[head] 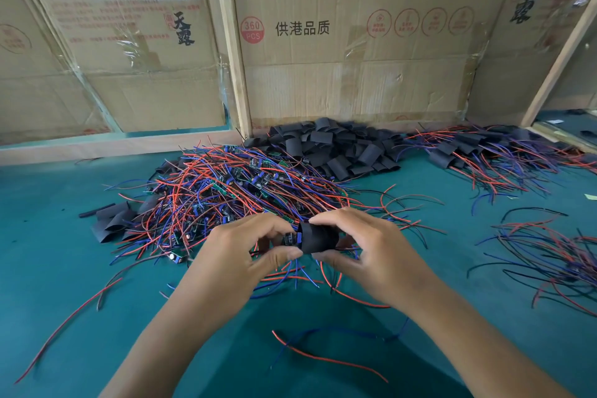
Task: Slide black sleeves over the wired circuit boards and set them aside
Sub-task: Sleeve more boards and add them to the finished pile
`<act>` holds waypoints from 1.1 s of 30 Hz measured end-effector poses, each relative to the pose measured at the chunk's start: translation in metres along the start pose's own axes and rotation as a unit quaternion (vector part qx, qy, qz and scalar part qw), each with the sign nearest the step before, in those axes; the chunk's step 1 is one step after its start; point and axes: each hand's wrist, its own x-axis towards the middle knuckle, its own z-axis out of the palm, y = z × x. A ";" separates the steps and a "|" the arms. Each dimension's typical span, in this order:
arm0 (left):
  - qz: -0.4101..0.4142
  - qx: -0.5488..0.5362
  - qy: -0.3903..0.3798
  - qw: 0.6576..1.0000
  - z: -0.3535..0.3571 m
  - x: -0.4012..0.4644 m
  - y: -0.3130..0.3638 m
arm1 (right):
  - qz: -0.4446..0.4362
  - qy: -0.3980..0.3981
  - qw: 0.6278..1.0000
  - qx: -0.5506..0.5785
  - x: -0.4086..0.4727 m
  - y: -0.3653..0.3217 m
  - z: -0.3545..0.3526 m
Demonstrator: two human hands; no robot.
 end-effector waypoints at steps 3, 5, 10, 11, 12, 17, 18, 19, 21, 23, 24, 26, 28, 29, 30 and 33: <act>-0.017 -0.017 0.022 0.999 0.001 -0.001 -0.001 | -0.001 0.001 1.000 0.010 0.000 -0.001 -0.001; -0.024 -0.034 0.020 0.999 0.002 -0.001 -0.002 | 0.001 0.003 1.000 0.009 0.000 -0.001 -0.003; -0.031 -0.057 0.011 0.998 0.003 0.000 0.000 | -0.012 0.012 1.000 0.010 0.000 -0.004 -0.002; -0.032 -0.055 0.010 0.998 0.003 0.000 0.000 | -0.015 0.012 1.000 0.009 0.000 -0.004 -0.002; -0.032 -0.051 0.009 0.998 0.003 0.000 0.000 | -0.016 0.011 1.000 0.007 0.000 -0.004 -0.002; -0.029 -0.043 0.006 0.999 0.001 -0.001 0.003 | -0.002 0.003 1.000 0.014 0.000 -0.001 -0.006; -0.032 -0.048 0.005 0.998 0.000 -0.002 0.003 | 0.000 0.002 1.000 0.013 0.000 -0.001 -0.006; -0.037 -0.054 0.005 0.998 0.000 -0.002 0.002 | 0.000 0.002 1.000 0.011 0.000 -0.001 -0.006; -0.040 -0.058 0.003 0.998 0.001 -0.002 0.002 | -0.001 0.003 1.000 0.007 0.000 -0.001 -0.005; -0.034 -0.049 -0.001 0.998 0.004 -0.002 0.002 | -0.003 0.001 1.000 0.005 0.000 -0.002 -0.005; -0.032 -0.047 -0.001 0.998 0.005 -0.002 0.003 | -0.003 -0.001 1.000 0.004 0.000 -0.003 -0.004; -0.031 -0.056 -0.002 0.998 0.006 -0.002 0.005 | -0.004 -0.001 1.000 0.001 0.000 -0.003 -0.004; -0.032 -0.069 -0.007 0.997 0.006 -0.002 0.006 | -0.002 0.002 1.000 0.001 0.000 -0.003 -0.004; -0.033 -0.073 -0.010 0.997 0.006 -0.002 0.007 | 0.000 0.003 1.000 0.001 0.000 -0.003 -0.004; -0.033 -0.075 -0.011 0.997 0.006 -0.002 0.007 | 0.001 0.005 1.000 0.000 0.000 -0.004 -0.004; -0.034 -0.078 -0.014 0.996 0.006 -0.002 0.007 | 0.005 0.006 1.000 -0.004 0.000 -0.004 -0.005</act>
